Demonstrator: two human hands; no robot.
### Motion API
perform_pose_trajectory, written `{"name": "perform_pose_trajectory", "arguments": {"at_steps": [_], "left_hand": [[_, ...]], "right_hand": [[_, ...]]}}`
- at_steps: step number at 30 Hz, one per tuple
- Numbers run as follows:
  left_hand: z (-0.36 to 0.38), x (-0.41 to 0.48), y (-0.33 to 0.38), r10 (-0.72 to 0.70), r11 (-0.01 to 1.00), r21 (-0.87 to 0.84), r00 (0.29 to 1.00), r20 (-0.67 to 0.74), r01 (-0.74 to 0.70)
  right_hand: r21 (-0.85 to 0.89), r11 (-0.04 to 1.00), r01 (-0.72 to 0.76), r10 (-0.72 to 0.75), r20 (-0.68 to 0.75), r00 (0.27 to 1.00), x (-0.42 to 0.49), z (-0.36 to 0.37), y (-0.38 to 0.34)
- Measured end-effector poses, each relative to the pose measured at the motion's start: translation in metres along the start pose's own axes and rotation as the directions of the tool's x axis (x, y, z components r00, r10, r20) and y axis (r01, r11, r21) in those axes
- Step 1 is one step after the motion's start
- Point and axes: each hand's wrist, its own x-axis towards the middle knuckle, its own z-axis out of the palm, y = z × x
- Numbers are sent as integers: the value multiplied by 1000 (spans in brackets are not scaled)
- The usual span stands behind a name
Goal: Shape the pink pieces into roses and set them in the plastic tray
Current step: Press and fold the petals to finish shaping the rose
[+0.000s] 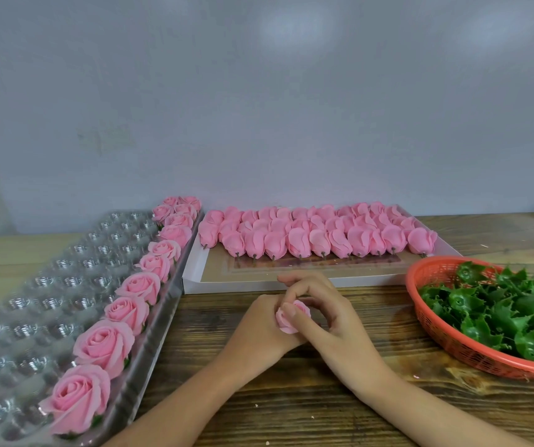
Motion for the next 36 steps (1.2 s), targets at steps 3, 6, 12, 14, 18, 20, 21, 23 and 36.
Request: {"name": "perform_pose_trajectory", "arguments": {"at_steps": [3,6,12,14,18,20,21,23,36], "left_hand": [[1,1,-1,-1,1000,31,1000,-13,2],[1,2,-3,16,998,56,1000,-21,-15],[4,3,-5,85,989,126,996,-15,-83],[5,3,-7,102,984,152,994,-25,-97],[8,5,-9,121,967,228,992,-35,-110],[9,5,-7,108,966,237,994,-26,-99],[9,4,-5,118,966,234,993,-12,-112],[9,2,-1,130,961,242,991,20,-131],[-5,-1,1,70,994,-78,997,-44,-73]], "right_hand": [[-30,1000,6,-6,20,1000,0,0,1],[-89,995,47,-46,15,999,-2,0,1],[-137,989,64,-63,15,998,-4,1,-3],[-136,989,63,-61,17,998,-5,1,-4],[-142,988,65,-63,23,998,-5,2,-3],[-148,987,66,-65,15,998,-5,2,-2],[-151,986,66,-64,12,998,-5,2,-1],[-157,986,59,-58,14,998,-5,3,0],[115,962,-250,228,178,957,2,-3,3]]}}
